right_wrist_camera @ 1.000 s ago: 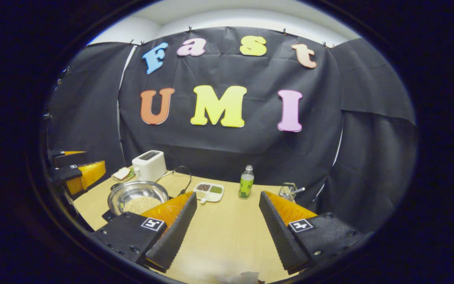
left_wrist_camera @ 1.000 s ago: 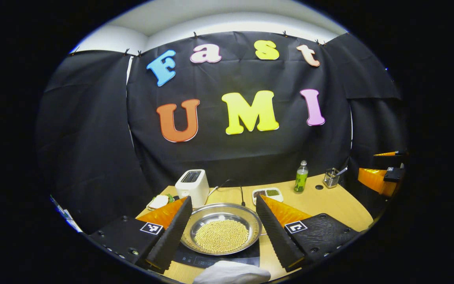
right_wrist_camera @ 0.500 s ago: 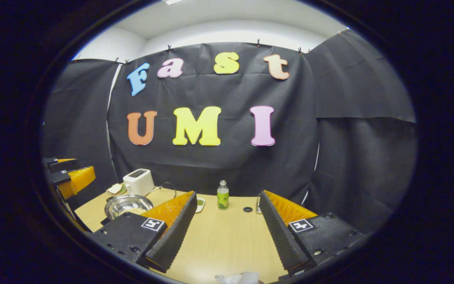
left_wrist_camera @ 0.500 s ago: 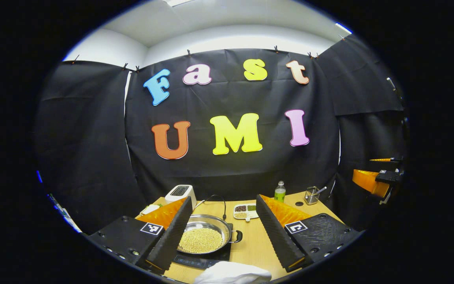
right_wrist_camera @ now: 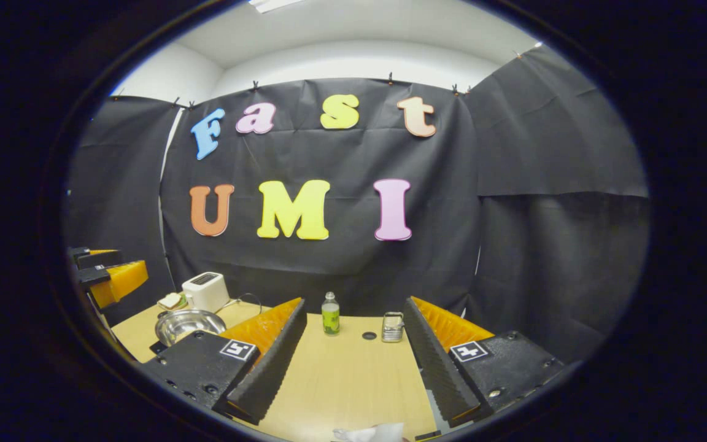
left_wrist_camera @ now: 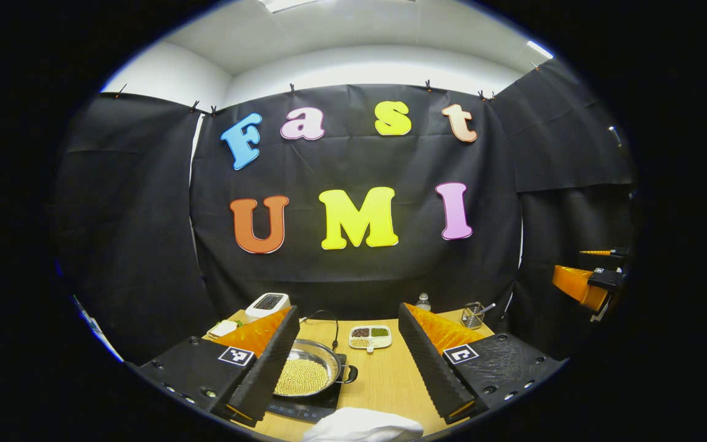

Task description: First push the handle of the pot to place it horizontally, then grasp the pot with both hands and set it on the induction cooktop.

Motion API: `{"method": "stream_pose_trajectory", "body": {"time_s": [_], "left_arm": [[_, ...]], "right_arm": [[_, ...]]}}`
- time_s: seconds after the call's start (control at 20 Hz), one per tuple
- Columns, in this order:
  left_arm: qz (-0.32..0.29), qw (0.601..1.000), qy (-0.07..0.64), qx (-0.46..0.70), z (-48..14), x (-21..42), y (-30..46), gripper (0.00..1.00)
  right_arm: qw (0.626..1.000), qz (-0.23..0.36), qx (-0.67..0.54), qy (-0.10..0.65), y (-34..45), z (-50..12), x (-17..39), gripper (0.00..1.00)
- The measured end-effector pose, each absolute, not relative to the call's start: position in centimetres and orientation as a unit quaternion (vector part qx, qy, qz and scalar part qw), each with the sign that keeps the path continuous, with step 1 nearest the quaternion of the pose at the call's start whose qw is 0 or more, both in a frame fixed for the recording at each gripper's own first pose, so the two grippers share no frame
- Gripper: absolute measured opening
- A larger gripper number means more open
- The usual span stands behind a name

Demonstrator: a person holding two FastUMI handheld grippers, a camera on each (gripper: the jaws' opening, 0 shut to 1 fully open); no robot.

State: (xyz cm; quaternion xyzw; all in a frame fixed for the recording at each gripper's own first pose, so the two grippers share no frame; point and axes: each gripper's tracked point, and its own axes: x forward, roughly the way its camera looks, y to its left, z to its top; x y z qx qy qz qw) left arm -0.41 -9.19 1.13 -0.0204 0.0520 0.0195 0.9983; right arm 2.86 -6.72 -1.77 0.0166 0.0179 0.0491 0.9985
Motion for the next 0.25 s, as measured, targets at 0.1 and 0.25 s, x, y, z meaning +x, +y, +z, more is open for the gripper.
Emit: {"method": "stream_pose_trajectory", "body": {"time_s": [0.1,0.25], "left_arm": [[0.018,0.998,0.051,-0.019,1.10,-0.52,-9.50,0.96],[0.018,0.998,0.050,-0.014,1.32,-0.60,-9.63,0.90]], "right_arm": [[0.998,0.051,0.013,0.015,-6.66,-1.58,2.65,1.00],[0.999,0.051,0.016,0.010,-6.82,-1.34,2.39,1.00]]}}
